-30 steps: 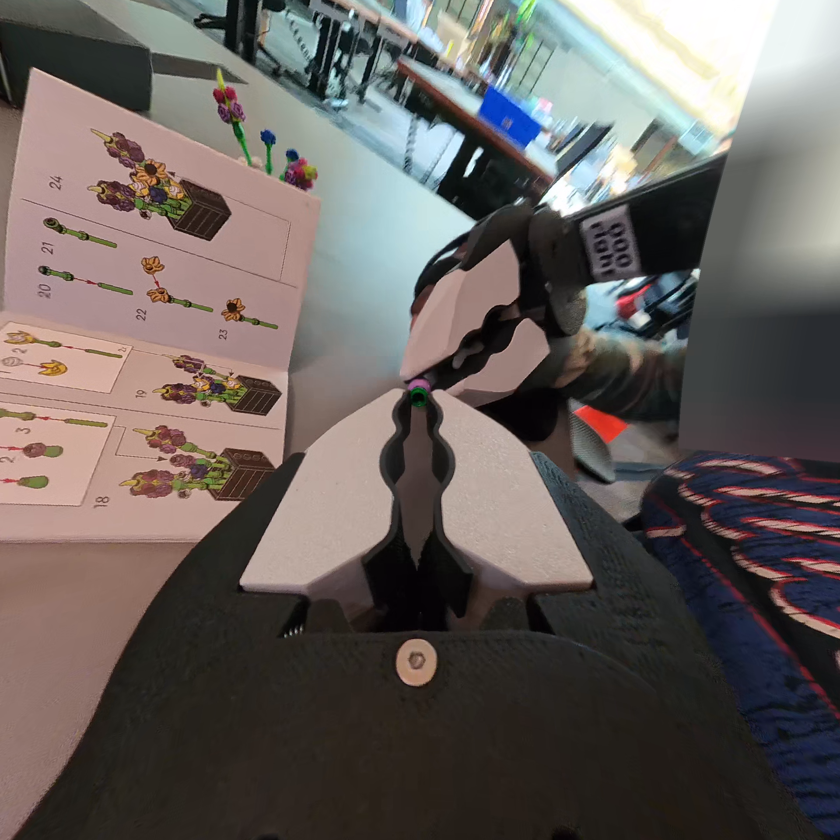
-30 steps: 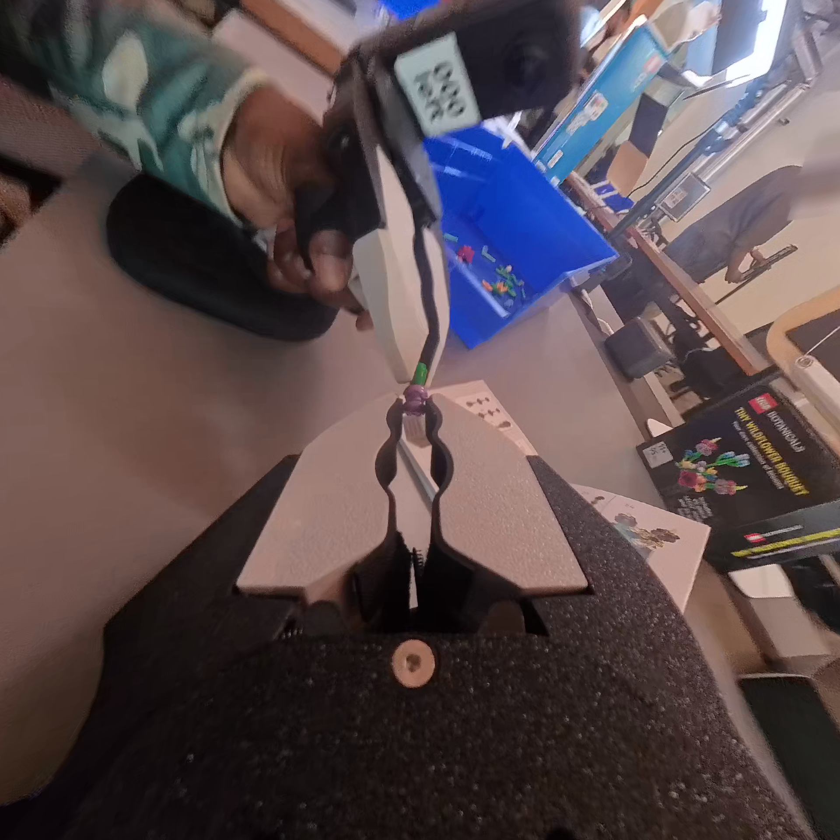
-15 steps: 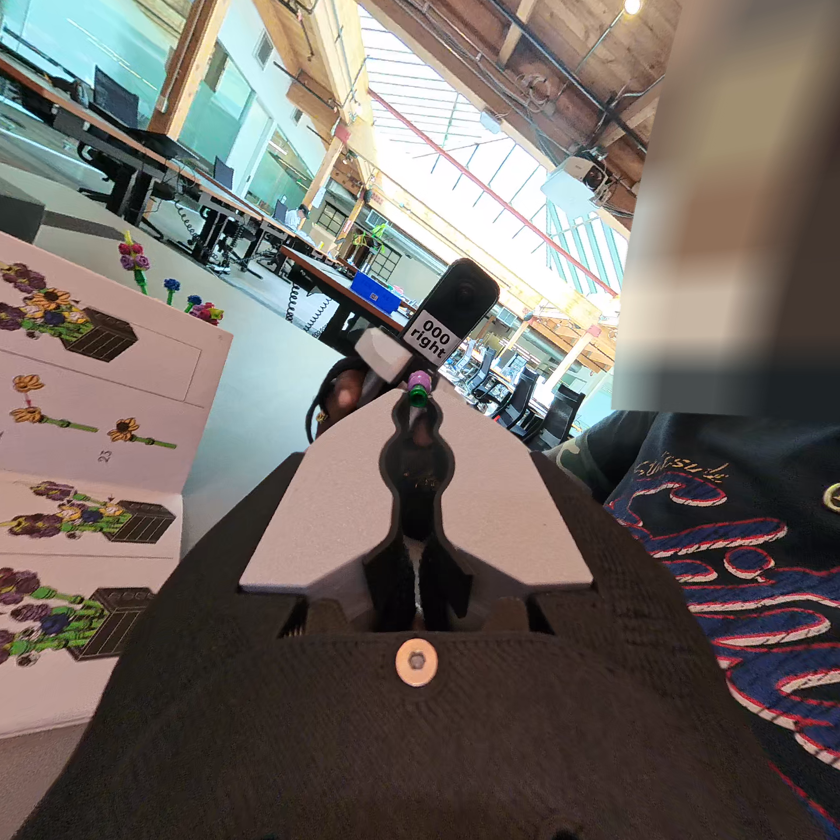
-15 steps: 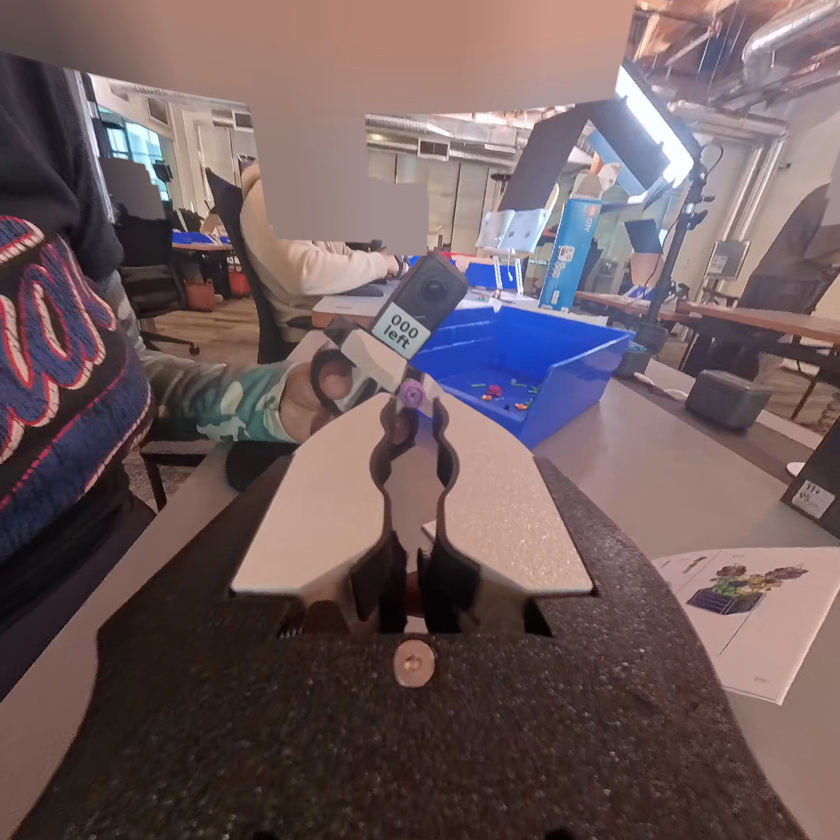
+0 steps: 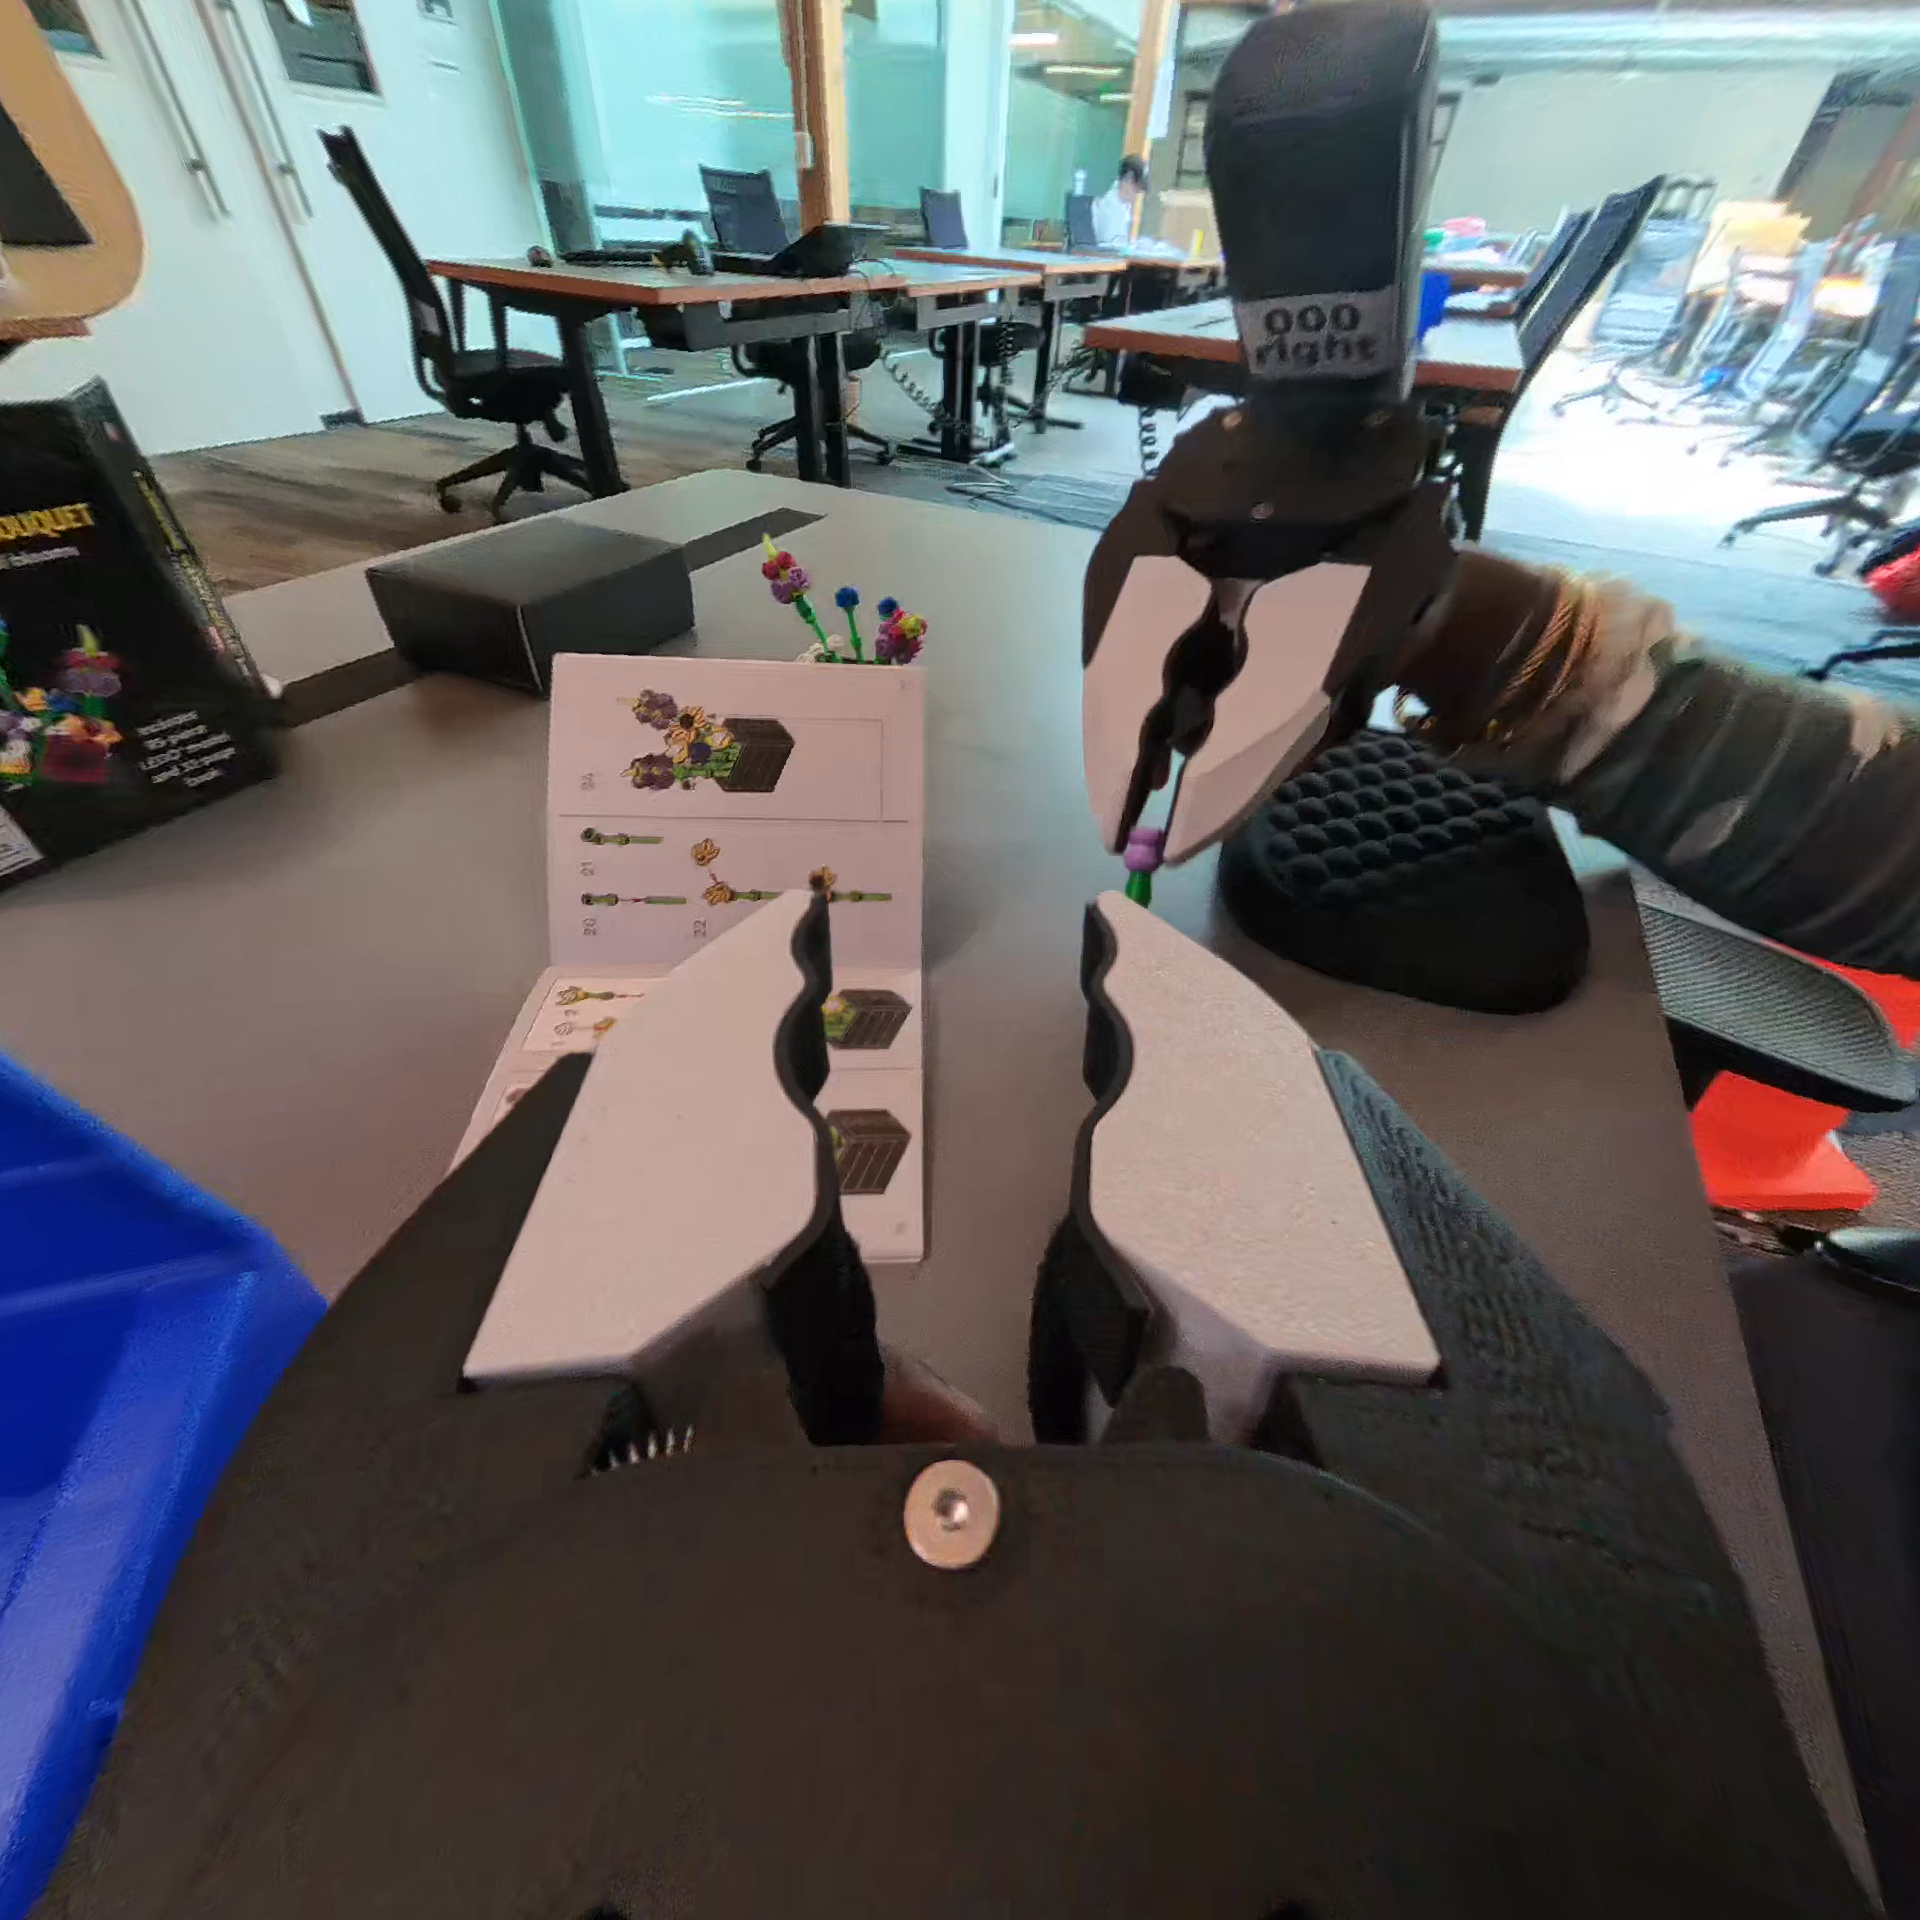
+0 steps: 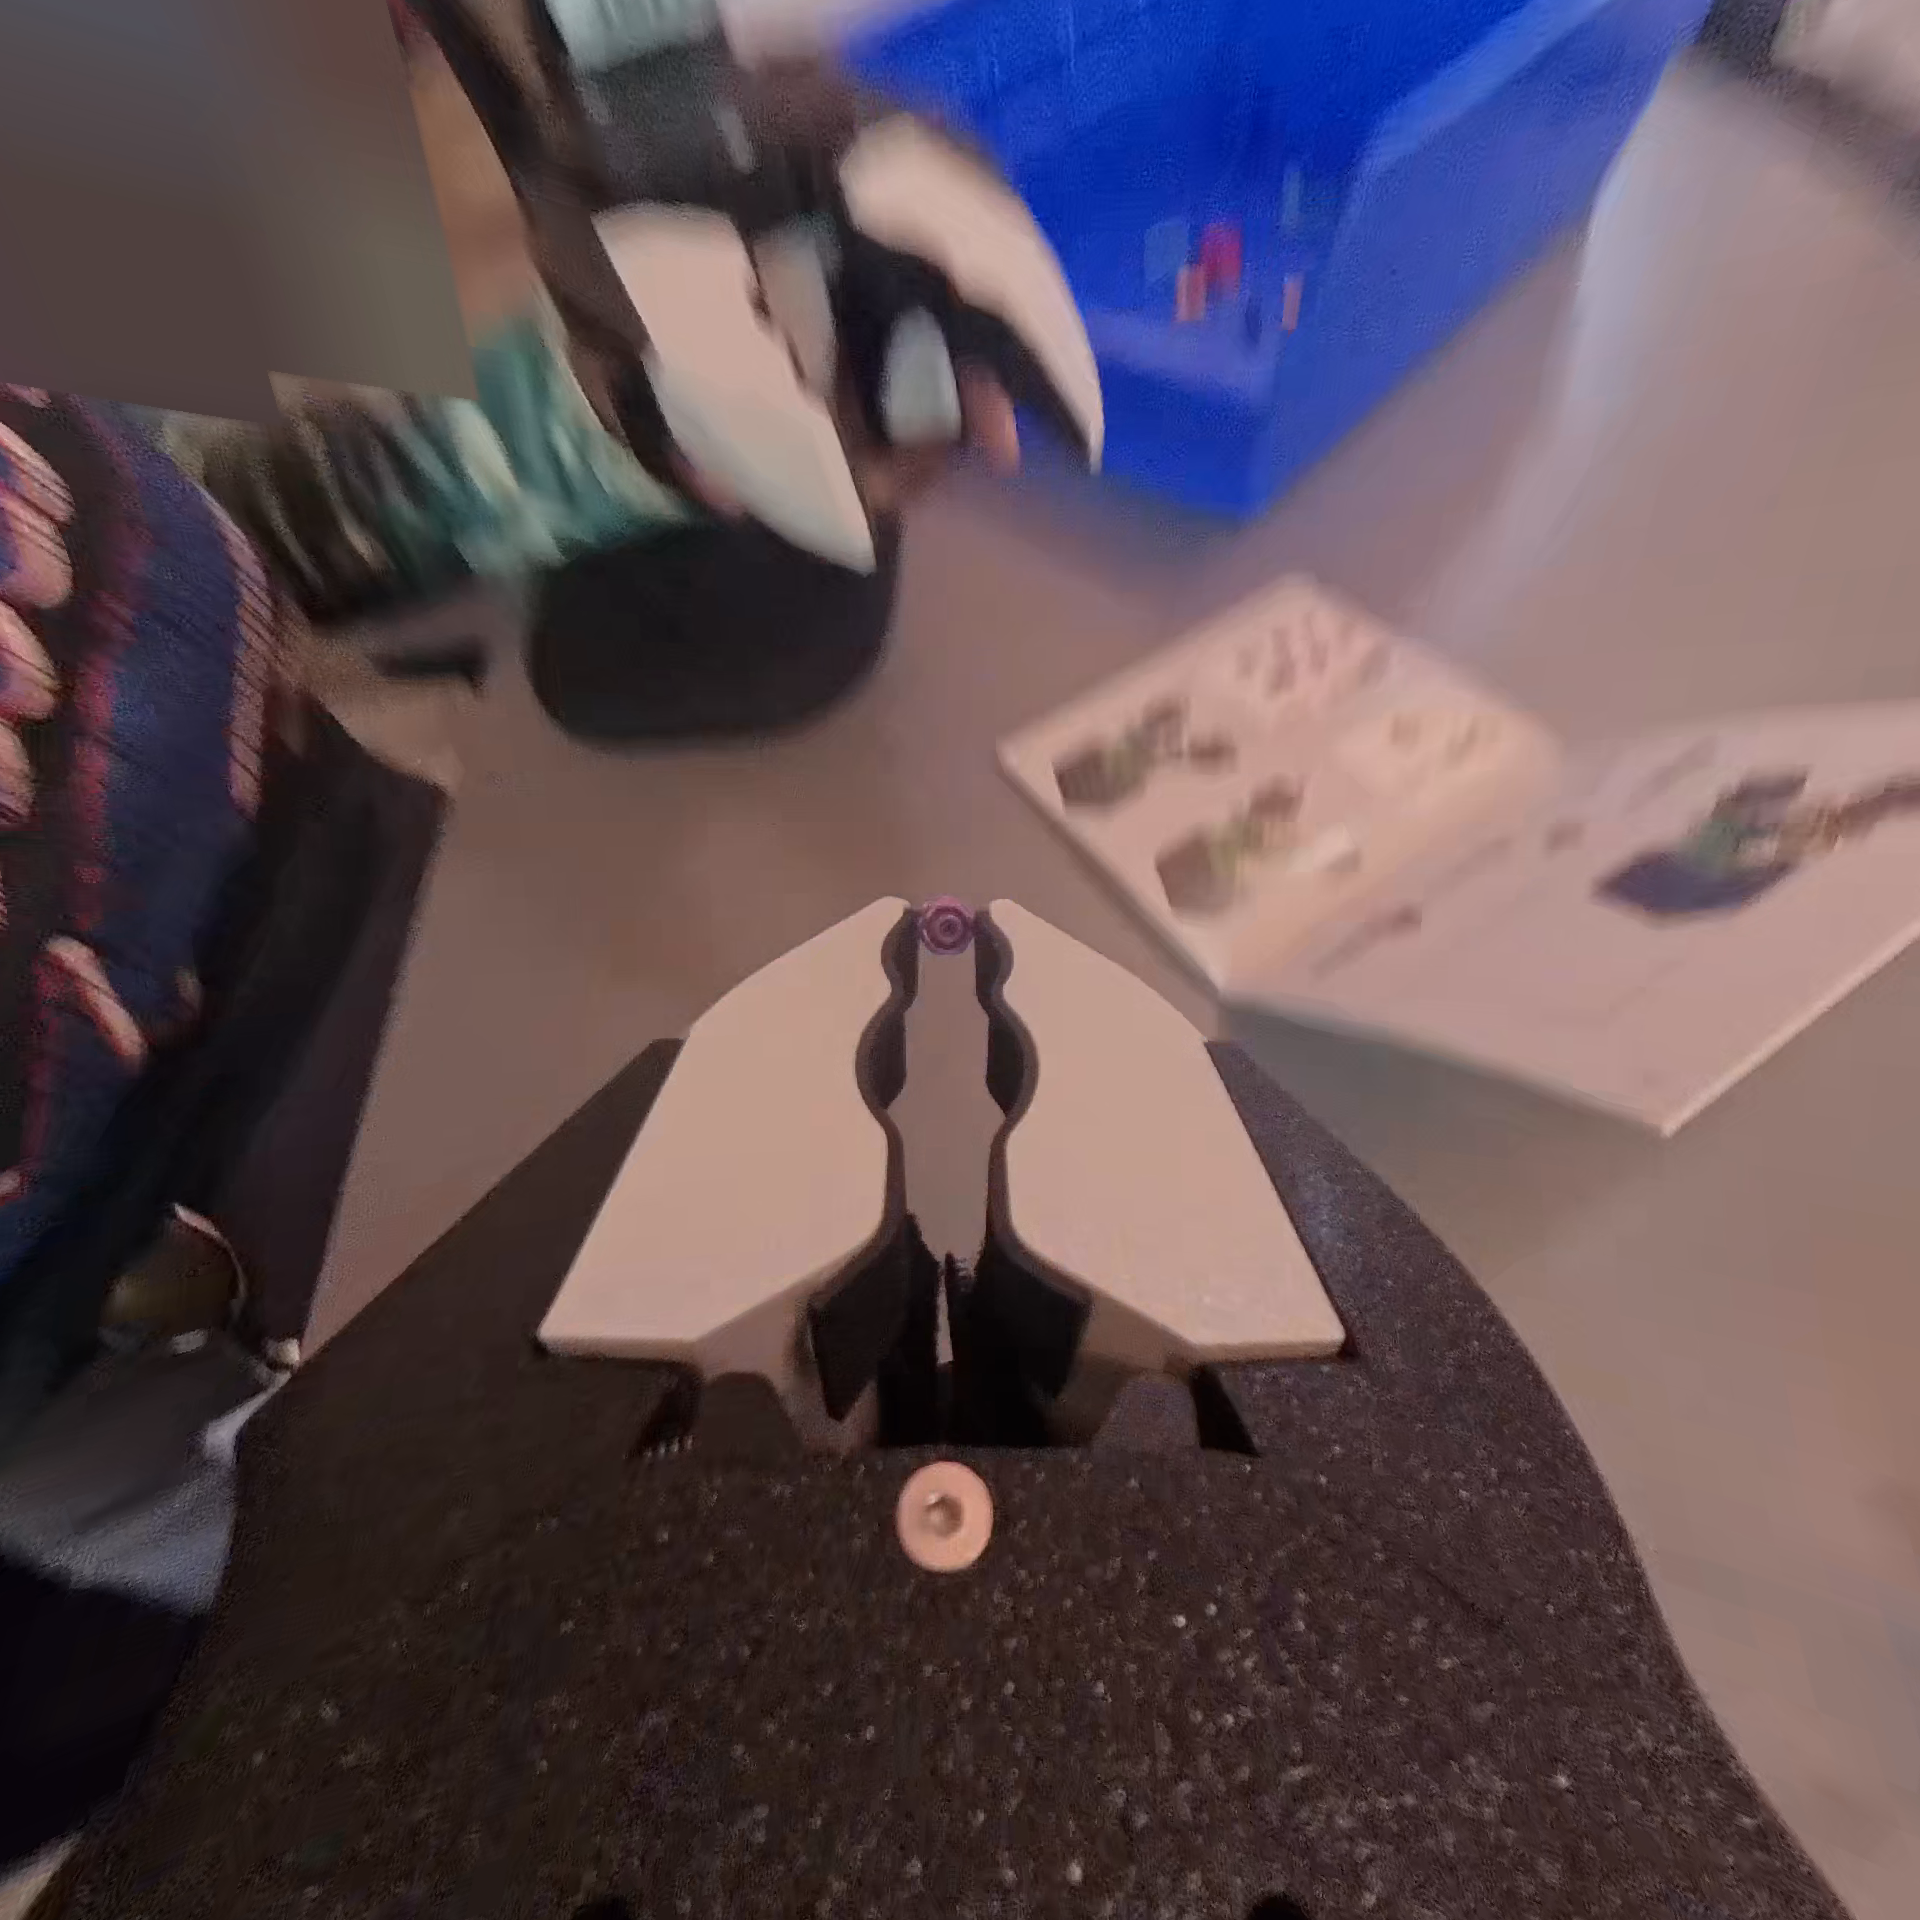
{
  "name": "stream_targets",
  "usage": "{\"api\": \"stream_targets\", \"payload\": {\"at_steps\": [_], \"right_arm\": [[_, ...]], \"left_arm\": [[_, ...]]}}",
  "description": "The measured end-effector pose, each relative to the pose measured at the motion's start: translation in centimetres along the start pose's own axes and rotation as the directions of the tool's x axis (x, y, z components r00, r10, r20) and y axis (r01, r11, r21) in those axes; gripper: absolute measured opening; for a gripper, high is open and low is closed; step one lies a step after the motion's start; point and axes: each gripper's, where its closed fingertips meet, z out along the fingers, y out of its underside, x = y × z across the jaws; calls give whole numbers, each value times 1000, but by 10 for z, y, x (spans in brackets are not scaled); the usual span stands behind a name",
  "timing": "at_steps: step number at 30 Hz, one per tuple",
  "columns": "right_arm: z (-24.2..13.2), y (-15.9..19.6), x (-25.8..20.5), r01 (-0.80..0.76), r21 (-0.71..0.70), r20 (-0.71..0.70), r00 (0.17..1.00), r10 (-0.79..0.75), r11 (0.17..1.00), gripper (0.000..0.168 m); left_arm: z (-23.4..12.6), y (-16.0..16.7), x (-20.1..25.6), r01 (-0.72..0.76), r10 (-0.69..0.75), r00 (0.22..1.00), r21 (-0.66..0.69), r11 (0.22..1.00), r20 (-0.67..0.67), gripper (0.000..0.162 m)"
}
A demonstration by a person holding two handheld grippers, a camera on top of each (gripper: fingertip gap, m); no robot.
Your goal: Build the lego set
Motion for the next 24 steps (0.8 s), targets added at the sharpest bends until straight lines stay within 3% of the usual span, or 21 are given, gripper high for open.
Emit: {"api": "stream_targets", "payload": {"at_steps": [3, 8, 18, 24], "right_arm": [[4, 29, 3, 25, -321, -88, 995, -56, 947, 10], [14, 36, -2, 33, -493, -100, 990, -95, 869, 10], [21, 44, 4, 24, -561, -122, 986, -111, 827, 10], [22, 45, 8, 17, -558, -133, 985, -110, 829, 10]], "left_arm": [[-2, 3, 0, -1, 1, 1000, 10, 1000, -3, 46], [5, 13, -6, 49, -48, 999, -67, 997, 12, 46], [-18, -13, -22, 280, -275, 960, 173, 944, -51, 45], [-15, -13, -10, 237, -224, 970, 153, 959, -95, 46]]}}
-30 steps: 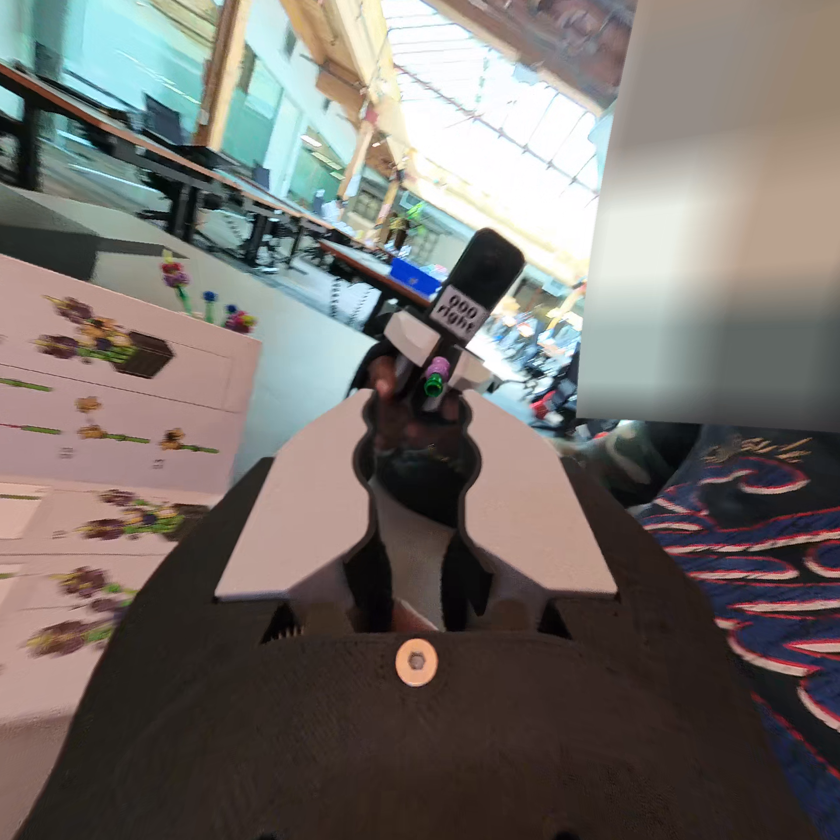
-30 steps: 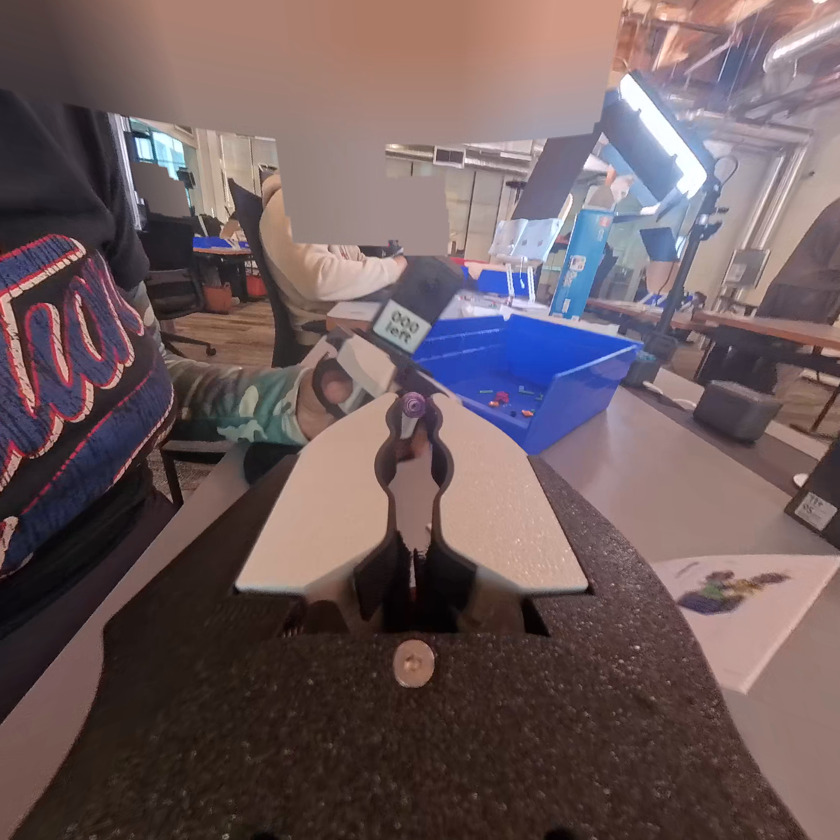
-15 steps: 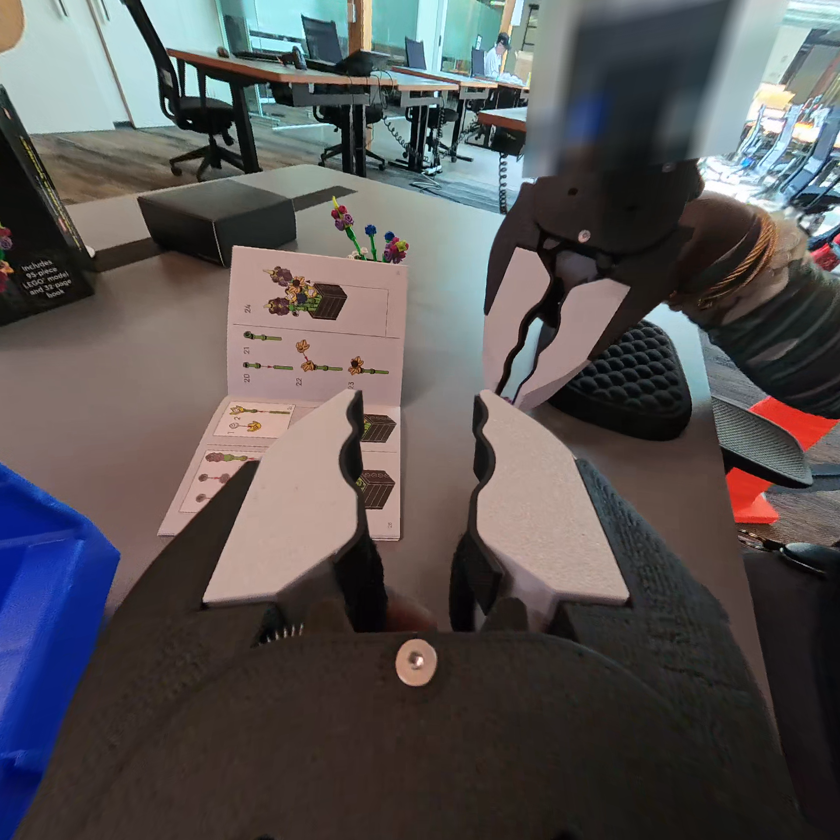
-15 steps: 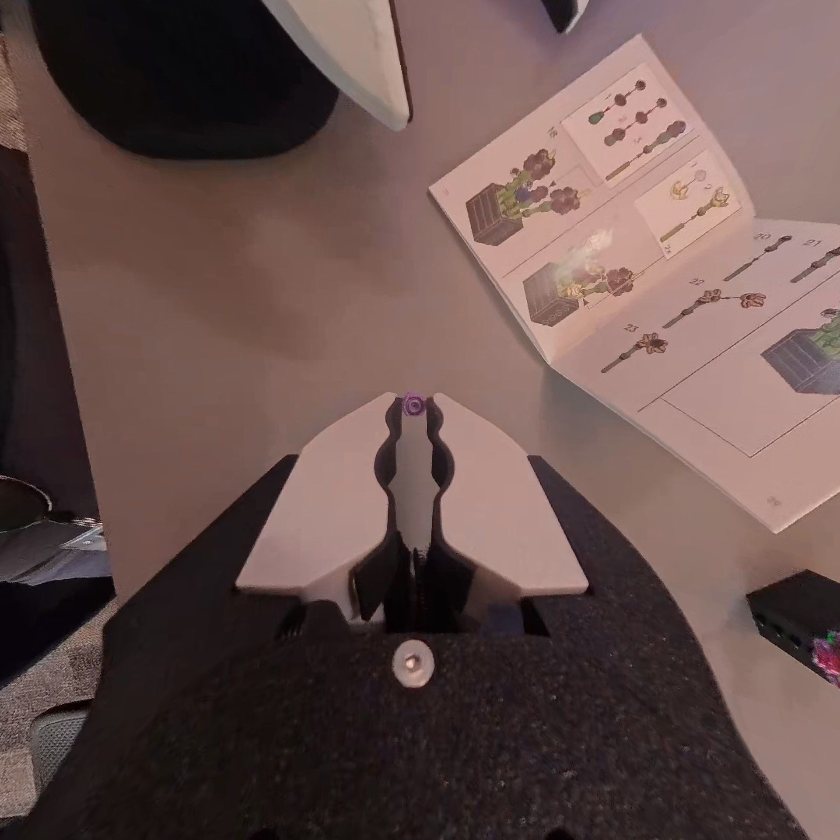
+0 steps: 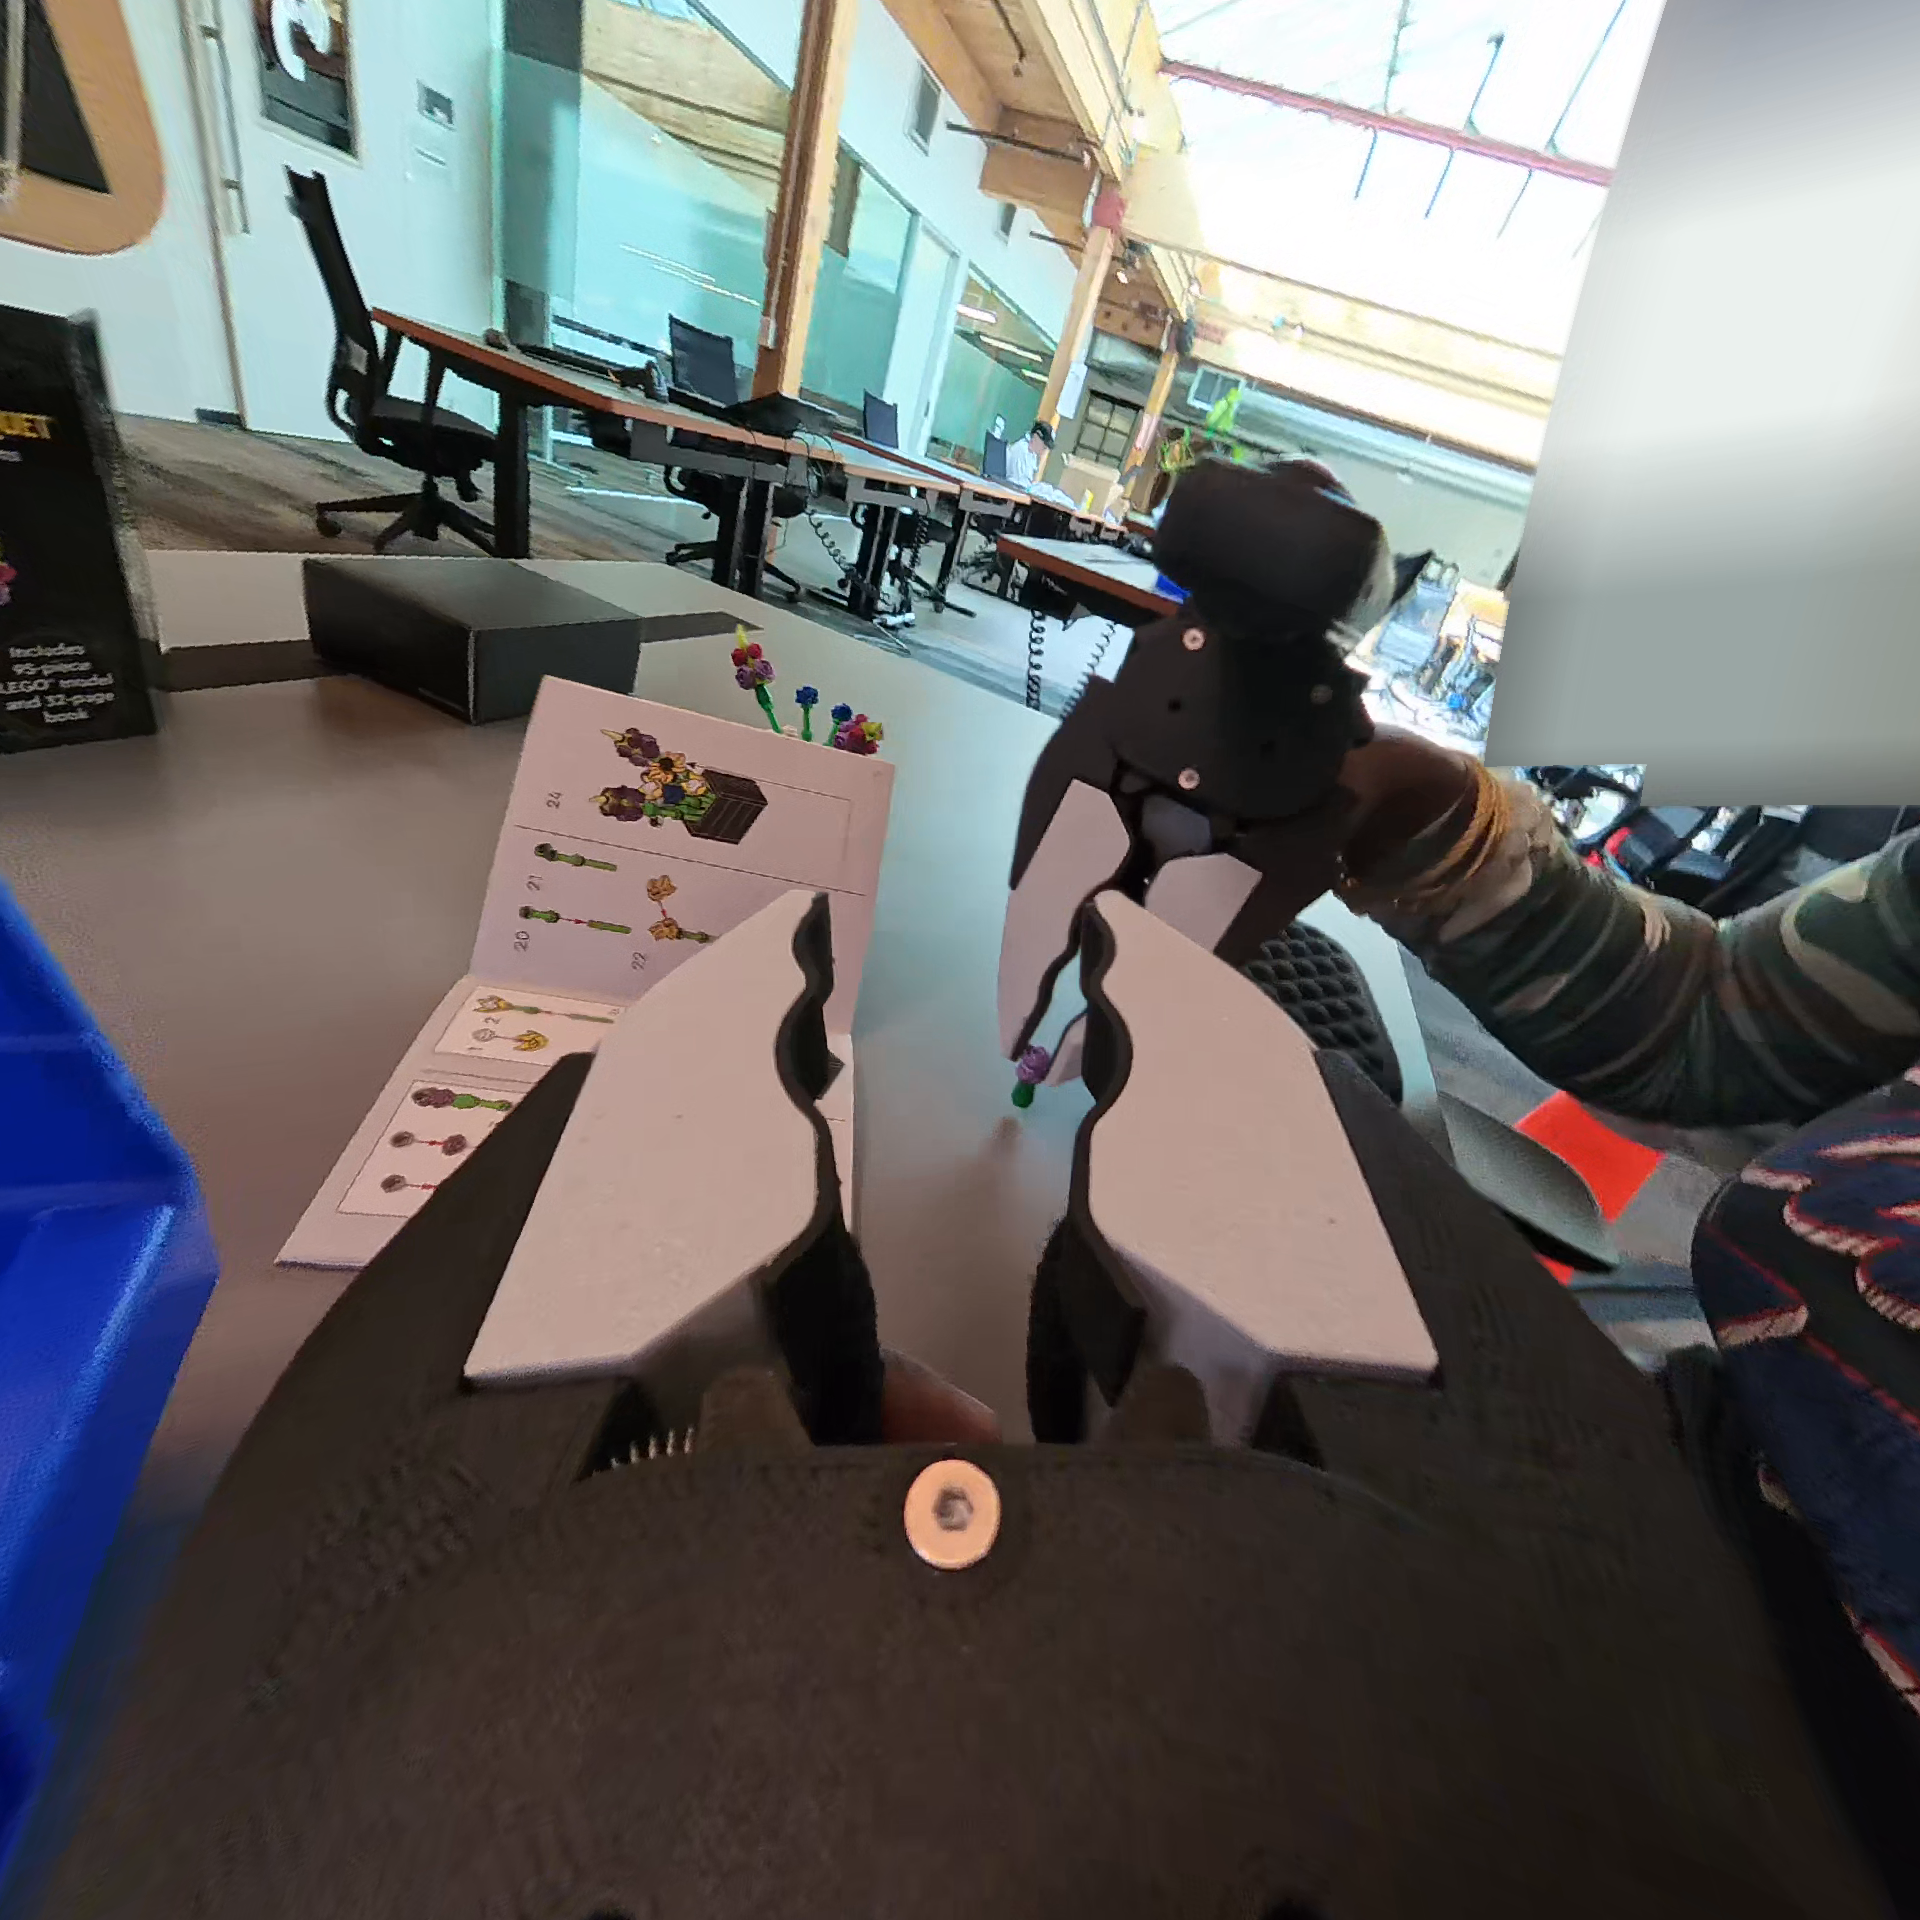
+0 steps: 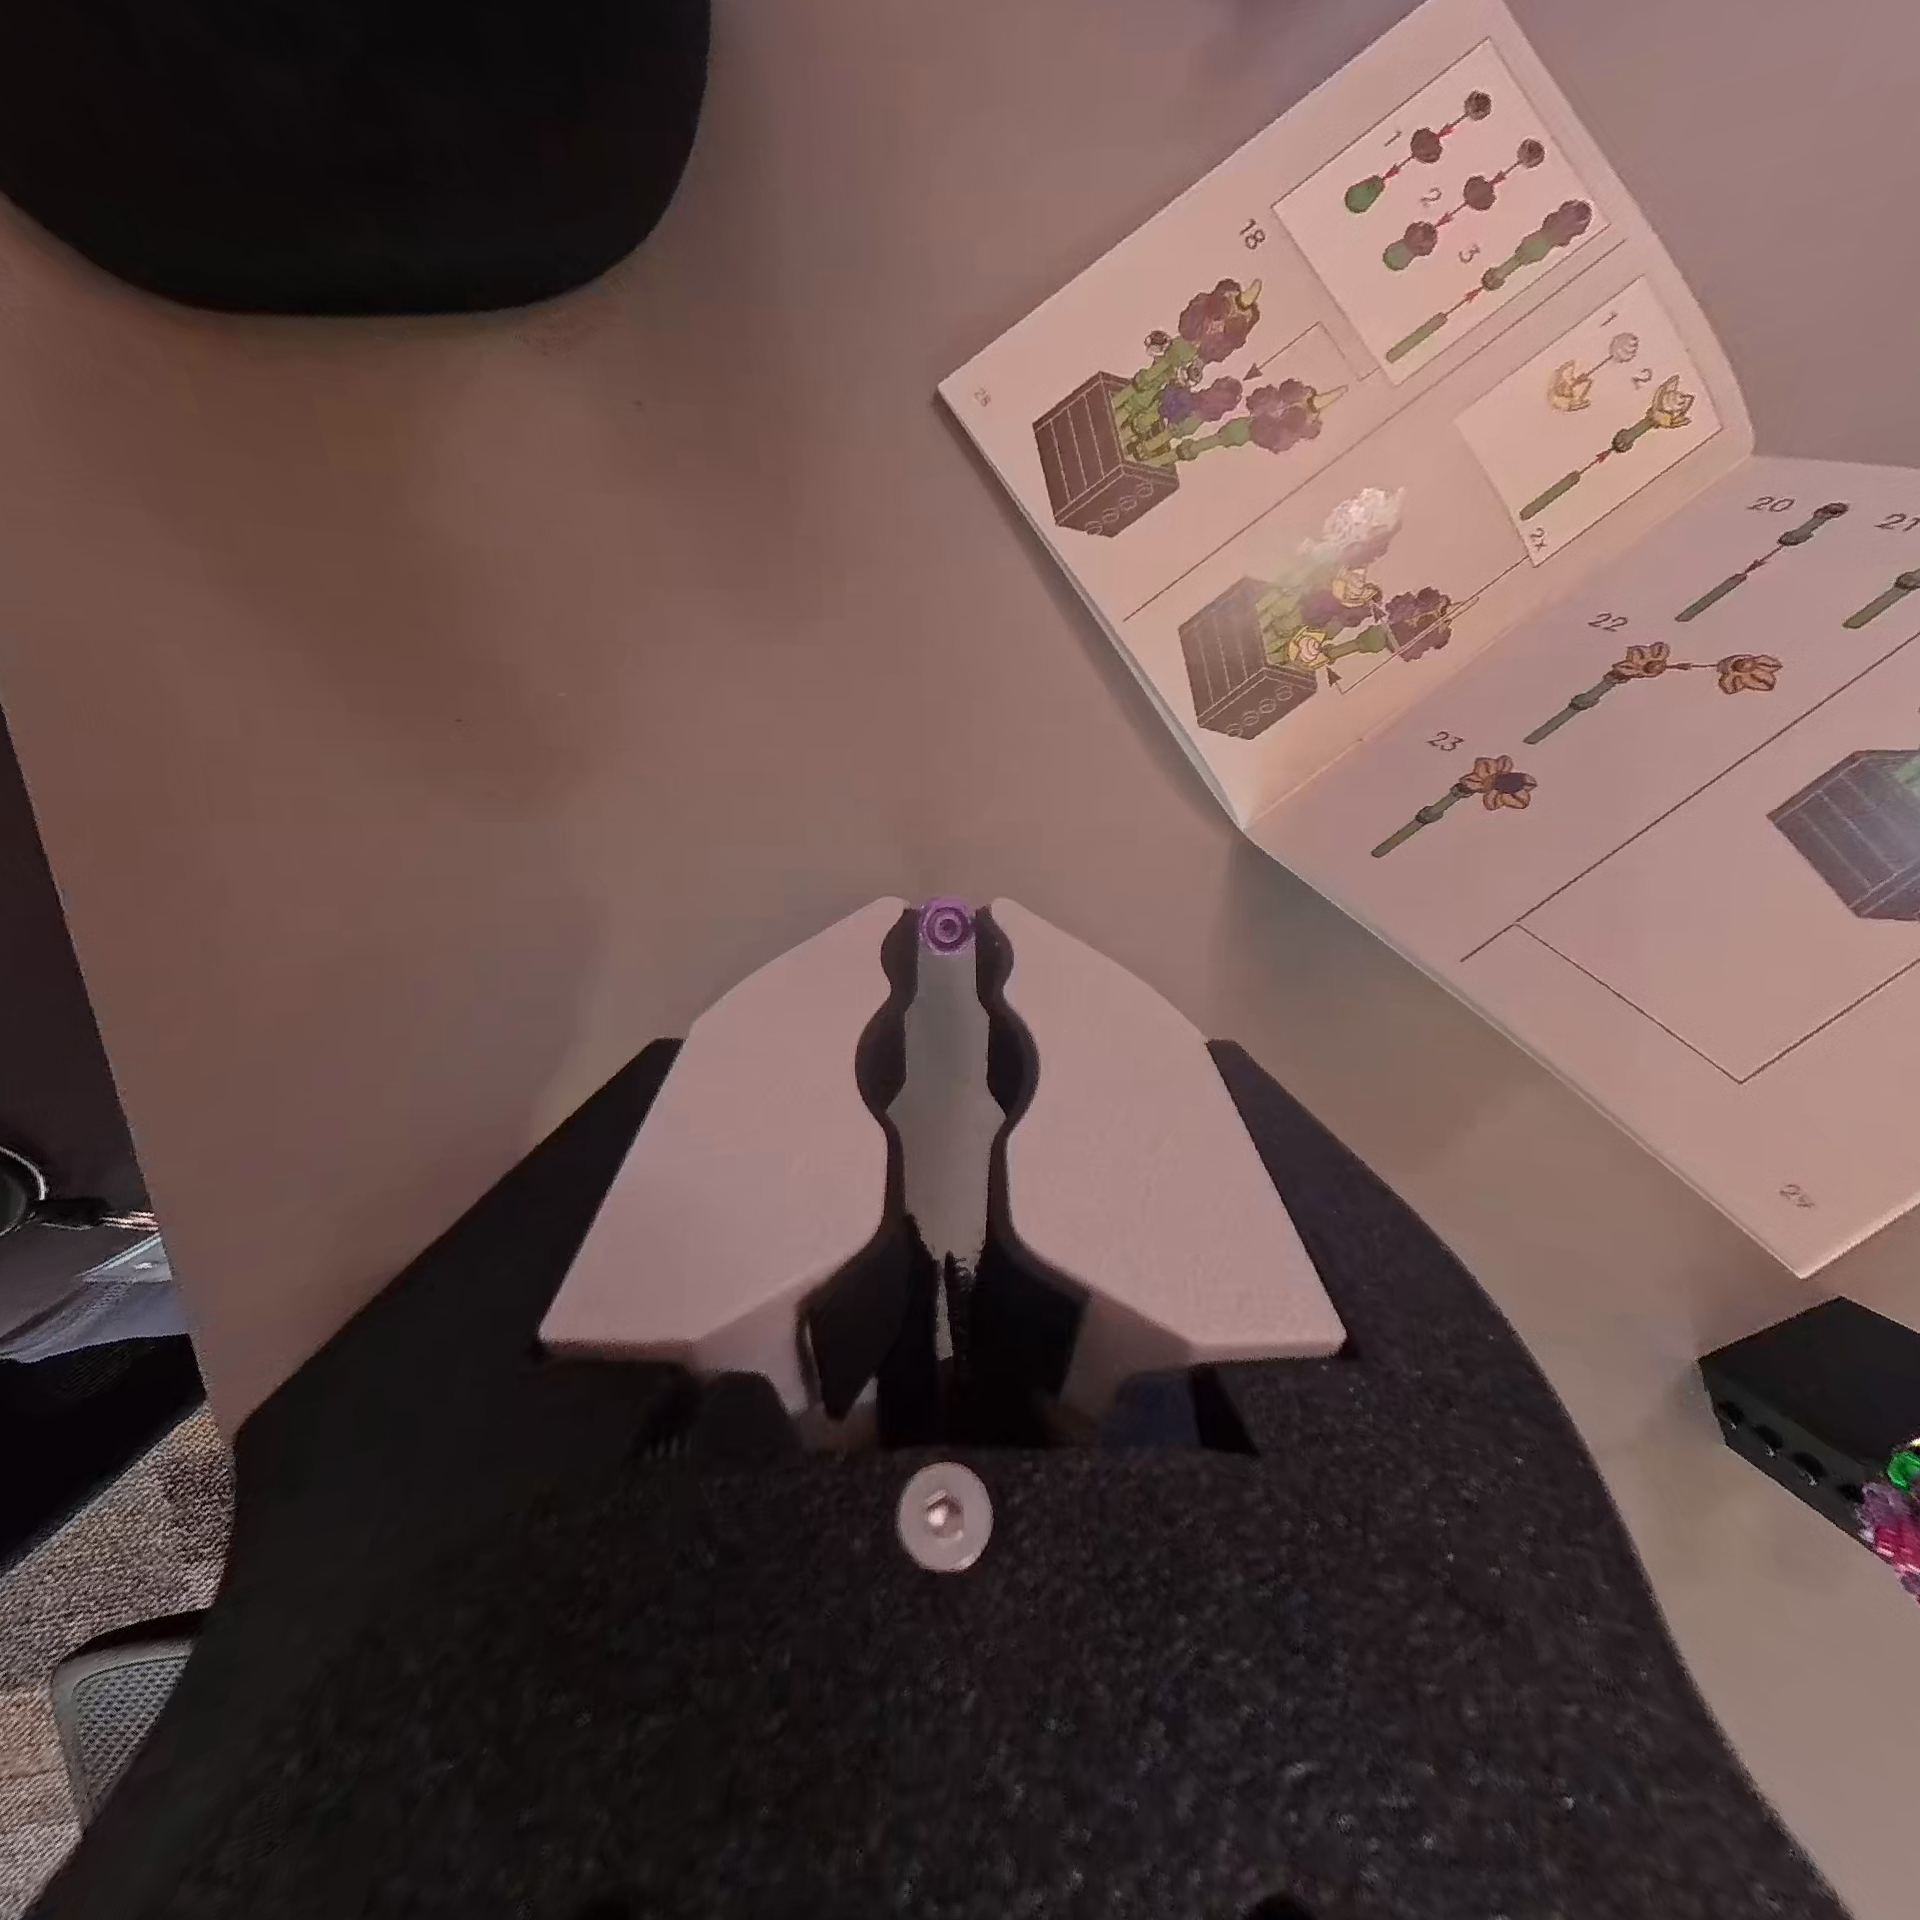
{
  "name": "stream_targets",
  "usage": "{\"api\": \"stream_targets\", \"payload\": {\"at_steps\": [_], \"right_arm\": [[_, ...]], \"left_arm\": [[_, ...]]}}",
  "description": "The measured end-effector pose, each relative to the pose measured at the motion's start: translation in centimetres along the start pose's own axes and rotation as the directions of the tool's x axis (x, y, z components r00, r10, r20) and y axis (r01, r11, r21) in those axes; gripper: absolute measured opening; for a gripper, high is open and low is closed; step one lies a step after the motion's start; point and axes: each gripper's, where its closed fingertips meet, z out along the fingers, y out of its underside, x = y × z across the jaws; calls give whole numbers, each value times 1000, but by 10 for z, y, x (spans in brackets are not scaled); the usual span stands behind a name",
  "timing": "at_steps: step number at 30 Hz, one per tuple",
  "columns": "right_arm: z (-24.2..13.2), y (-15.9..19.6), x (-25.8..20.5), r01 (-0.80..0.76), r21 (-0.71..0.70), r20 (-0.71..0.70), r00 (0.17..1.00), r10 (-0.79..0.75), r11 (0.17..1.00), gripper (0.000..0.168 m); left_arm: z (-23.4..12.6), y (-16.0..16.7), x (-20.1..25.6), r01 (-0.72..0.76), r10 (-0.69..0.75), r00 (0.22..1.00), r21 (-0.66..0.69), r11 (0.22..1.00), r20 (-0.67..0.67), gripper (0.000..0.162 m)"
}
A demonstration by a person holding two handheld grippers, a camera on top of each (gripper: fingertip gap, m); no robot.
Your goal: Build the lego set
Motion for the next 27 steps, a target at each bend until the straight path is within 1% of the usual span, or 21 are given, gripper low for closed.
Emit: {"api": "stream_targets", "payload": {"at_steps": [4, 7, 10, 14, 16, 17, 18, 19, 21, 22, 23, 25, 27], "right_arm": [[1, 0, 0, 0, 10, 0, 1000, 0, 1000, 11], [2, 1, -1, 5, 9, 5, 1000, -5, 1000, 11], [3, 2, -1, 0, 13, 7, 1000, 0, 1000, 14], [-5, -7, 1, -26, 104, 8, 1000, 26, 994, 28], [-12, -15, 9, -36, 213, -16, 999, 40, 976, 38], [-17, -21, 14, -27, 304, -39, 998, 40, 952, 42], [-23, -28, 22, -14, 419, -73, 996, 48, 908, 44], [-32, -35, 31, -7, 547, -105, 991, 77, 837, 45], [-53, -41, 46, -38, 776, -113, 974, 197, 630, 41], [-62, -40, 50, -55, 834, -97, 965, 245, 548, 40], [-70, -39, 51, -45, 853, -107, 960, 258, 519, 41], [-83, -35, 53, 21, 866, -179, 946, 271, 500, 37], [-83, -33, 54, 42, 876, -202, 936, 288, 480, 34]], "left_arm": [[6, 9, 15, -95, 91, 994, -62, 994, -66, 50], [9, 17, 25, -165, 154, 982, -103, 981, -109, 51], [10, 20, 27, -179, 166, 979, -121, 976, -116, 51], [9, 16, 25, -170, 159, 981, -100, 980, -107, 51], [8, 15, 25, -168, 159, 982, -92, 981, -100, 51], [8, 14, 25, -171, 162, 982, -90, 981, -95, 50], [8, 14, 25, -176, 168, 982, -90, 980, -90, 50], [8, 14, 25, -184, 176, 981, -90, 979, -85, 50], [6, 11, 27, -196, 190, 978, -78, 977, -81, 49], [2, 7, 30, -190, 184, 980, -70, 979, -80, 45], [-4, 2, 34, -175, 168, 982, -75, 982, -83, 44], [-23, -17, 38, -158, 152, 986, -105, 982, -64, 42], [-51, -44, 30, -192, 194, 981, -148, 970, -3, 40]]}}
